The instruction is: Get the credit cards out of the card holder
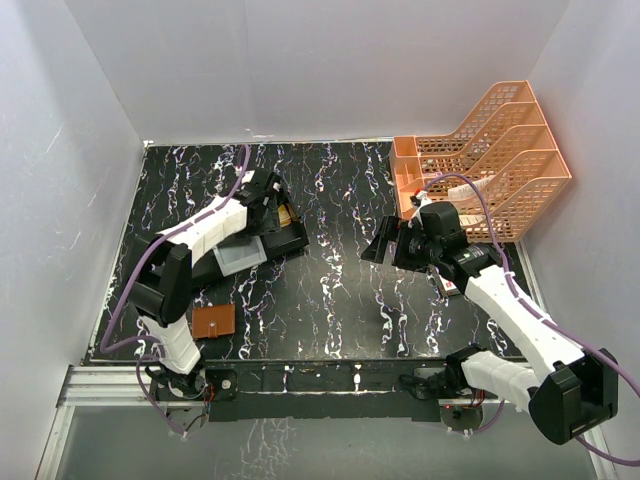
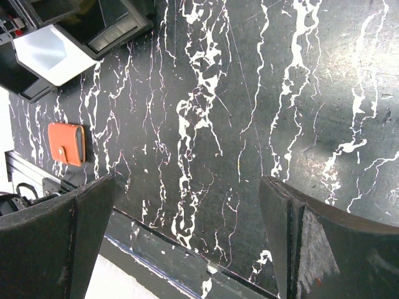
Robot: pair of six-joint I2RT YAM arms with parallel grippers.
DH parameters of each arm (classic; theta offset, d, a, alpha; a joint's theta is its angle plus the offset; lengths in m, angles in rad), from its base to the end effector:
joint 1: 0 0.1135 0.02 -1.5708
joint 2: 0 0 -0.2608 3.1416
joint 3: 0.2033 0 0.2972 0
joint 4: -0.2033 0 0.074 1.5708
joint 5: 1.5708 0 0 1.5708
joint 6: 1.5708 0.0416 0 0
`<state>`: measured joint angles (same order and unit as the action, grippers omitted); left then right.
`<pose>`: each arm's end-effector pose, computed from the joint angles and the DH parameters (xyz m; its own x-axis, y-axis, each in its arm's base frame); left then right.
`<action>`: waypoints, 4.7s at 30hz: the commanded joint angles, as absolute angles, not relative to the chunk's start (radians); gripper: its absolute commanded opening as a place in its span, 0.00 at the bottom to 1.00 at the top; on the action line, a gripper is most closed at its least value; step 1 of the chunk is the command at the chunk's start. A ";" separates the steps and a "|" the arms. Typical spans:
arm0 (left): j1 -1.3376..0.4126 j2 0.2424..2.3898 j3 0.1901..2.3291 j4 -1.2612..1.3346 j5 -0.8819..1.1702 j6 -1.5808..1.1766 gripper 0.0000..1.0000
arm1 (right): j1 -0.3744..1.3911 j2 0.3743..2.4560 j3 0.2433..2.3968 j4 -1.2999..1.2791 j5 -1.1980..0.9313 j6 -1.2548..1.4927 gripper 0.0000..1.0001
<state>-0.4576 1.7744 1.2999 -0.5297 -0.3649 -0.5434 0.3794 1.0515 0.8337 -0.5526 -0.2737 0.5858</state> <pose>0.3830 -0.1721 0.1941 -0.7724 -0.1580 -0.6151 -0.1852 0.9825 -0.0198 0.2463 0.1103 0.2562 -0.8358 0.2398 -0.4939 -0.0896 0.8279 0.5536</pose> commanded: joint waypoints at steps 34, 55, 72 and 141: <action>-0.640 1.979 1.582 -0.550 -0.153 -0.778 0.16 | 0.380 1.010 0.810 -0.606 -0.144 0.592 0.98; -0.744 1.963 1.743 -0.558 -0.199 -0.825 0.58 | 0.380 0.954 0.816 -0.592 -0.148 0.585 0.98; -0.576 1.004 1.004 -0.727 -0.490 -0.818 0.99 | 0.474 1.020 0.744 -0.132 -0.496 0.731 0.82; -0.382 1.146 0.761 -0.512 -0.289 -0.644 0.90 | 1.060 1.197 0.713 -0.268 0.138 0.997 0.89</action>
<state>-0.3817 1.0405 0.7544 -0.5640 -0.2592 -0.8299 1.0645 1.2381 0.6735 -0.2729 0.0834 0.9966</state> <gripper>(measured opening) 0.896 0.893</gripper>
